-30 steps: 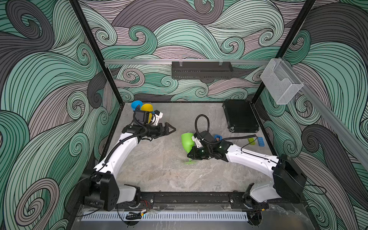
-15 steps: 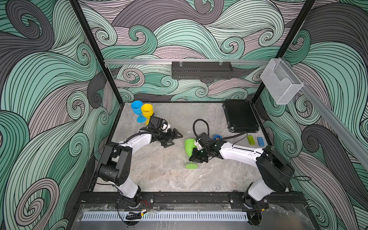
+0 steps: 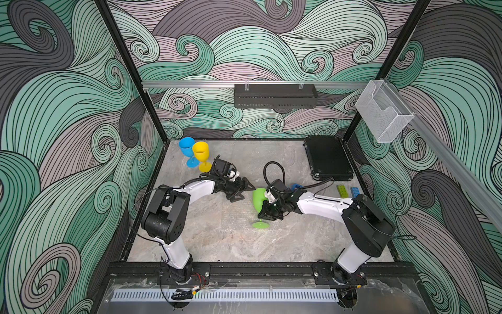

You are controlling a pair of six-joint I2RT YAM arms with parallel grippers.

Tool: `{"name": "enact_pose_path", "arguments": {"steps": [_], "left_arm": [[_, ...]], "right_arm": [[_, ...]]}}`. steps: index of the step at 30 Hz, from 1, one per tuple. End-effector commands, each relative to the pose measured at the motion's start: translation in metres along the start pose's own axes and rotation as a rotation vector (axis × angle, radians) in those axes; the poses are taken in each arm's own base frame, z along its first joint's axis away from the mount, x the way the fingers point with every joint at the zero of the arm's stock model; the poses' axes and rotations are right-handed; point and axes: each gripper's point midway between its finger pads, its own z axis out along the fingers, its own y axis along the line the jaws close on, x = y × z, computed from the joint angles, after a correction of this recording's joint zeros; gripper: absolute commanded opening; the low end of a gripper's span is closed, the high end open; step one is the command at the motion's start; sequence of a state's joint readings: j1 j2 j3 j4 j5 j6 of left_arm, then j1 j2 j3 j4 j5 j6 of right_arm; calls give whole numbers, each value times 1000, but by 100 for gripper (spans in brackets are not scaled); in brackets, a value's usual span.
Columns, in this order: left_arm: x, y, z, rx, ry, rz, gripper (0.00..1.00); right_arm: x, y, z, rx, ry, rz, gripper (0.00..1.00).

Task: Wrap wine glasses in bubble wrap
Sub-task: Place the wine glass on the bubble wrap.

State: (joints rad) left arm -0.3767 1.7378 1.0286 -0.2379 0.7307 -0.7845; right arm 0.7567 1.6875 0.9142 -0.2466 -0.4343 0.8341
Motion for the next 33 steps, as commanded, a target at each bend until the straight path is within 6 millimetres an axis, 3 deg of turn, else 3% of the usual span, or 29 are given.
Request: {"name": "enact_pose_path", "arguments": {"steps": [1, 12, 21, 33], "left_arm": [[-3, -11, 4, 14, 14, 11, 81], [0, -6, 17, -23, 47, 11, 77], [2, -8, 13, -25, 45, 21, 77], [7, -9, 17, -26, 60, 36, 78]], "right_arm": [[4, -10, 5, 34, 43, 14, 0], [13, -22, 9, 68, 65, 6, 0], [8, -8, -12, 95, 52, -71, 0], [10, -15, 0, 110, 68, -83, 0]]}}
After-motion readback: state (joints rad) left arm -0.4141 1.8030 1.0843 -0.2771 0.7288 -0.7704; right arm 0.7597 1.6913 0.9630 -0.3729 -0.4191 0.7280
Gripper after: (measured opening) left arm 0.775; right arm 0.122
